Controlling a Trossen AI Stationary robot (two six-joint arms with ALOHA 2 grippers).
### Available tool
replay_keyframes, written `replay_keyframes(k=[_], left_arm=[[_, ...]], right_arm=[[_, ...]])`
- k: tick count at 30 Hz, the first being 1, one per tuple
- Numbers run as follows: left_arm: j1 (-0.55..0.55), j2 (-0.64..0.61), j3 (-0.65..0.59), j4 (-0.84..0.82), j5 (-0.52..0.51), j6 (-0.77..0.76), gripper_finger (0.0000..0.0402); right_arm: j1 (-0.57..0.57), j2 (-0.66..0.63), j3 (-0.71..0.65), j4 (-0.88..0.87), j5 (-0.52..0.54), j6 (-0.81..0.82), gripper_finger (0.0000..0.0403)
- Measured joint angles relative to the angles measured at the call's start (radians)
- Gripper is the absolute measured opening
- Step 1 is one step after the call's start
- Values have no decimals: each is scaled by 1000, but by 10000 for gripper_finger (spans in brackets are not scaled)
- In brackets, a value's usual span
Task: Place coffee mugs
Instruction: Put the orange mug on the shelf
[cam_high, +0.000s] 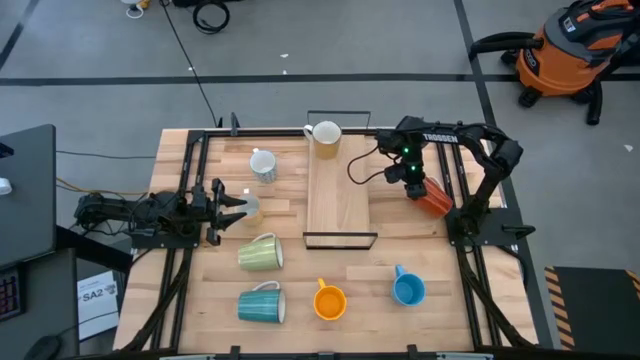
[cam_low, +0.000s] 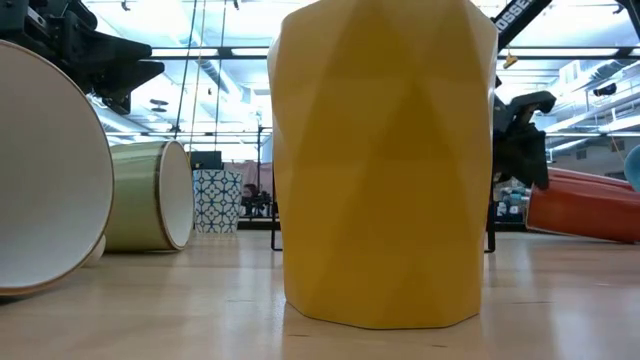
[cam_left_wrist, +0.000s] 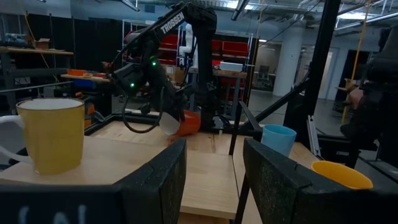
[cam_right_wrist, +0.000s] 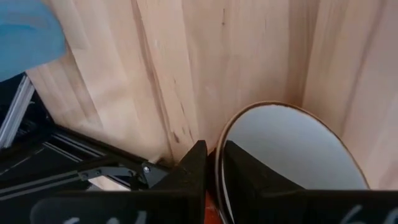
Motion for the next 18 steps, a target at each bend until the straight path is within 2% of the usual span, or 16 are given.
replay_keyframes(k=[18], left_arm=[[0,0,0,0,0,0,167]], right_arm=[[80,0,256,-74,33,8,31]])
